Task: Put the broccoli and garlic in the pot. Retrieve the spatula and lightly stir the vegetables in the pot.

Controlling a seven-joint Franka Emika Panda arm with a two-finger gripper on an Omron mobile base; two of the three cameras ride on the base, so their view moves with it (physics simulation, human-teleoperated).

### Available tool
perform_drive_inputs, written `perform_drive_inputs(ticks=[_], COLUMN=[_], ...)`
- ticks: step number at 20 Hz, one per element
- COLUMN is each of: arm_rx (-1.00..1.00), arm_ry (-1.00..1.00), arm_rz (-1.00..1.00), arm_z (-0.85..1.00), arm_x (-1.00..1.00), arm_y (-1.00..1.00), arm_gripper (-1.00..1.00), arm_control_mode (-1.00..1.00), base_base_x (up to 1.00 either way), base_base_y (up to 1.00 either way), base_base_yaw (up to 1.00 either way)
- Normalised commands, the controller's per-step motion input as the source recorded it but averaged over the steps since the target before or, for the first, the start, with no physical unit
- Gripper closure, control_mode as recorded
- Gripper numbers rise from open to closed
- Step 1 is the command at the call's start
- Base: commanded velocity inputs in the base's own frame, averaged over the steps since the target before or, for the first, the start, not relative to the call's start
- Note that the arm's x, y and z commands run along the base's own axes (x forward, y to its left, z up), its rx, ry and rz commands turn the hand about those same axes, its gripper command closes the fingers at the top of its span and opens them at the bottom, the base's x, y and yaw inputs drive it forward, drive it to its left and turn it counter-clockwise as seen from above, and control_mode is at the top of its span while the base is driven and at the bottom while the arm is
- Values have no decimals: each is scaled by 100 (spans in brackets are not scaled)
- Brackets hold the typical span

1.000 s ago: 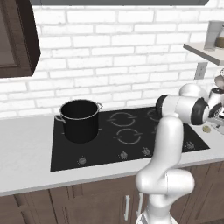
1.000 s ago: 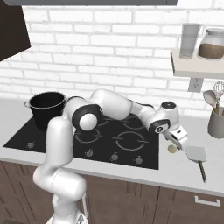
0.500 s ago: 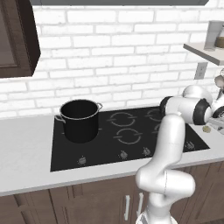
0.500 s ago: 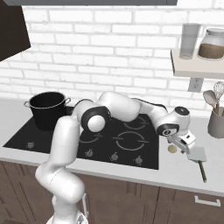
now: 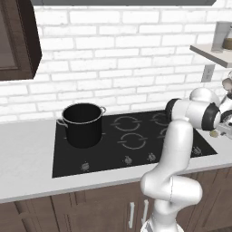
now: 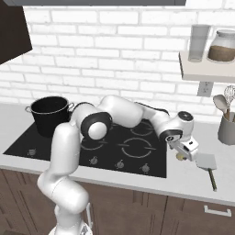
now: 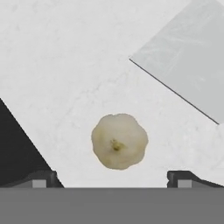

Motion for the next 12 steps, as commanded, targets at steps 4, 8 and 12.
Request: perform_drive_inputs(ticks=[4,8,12], arm_rx=[-3,-2,0], arm_ry=[0,0,0], arm_rz=[0,-1,-2], arm_z=[-28,-16,-4], arm_x=[16,4,4], arm_y=[0,-13,-20], arm_gripper=[-100,-100,-100], arm_control_mode=[-100,-100,-100], base_base_x=[0,0,0], base_base_y=[0,0,0], base_base_yaw=[0,0,0])
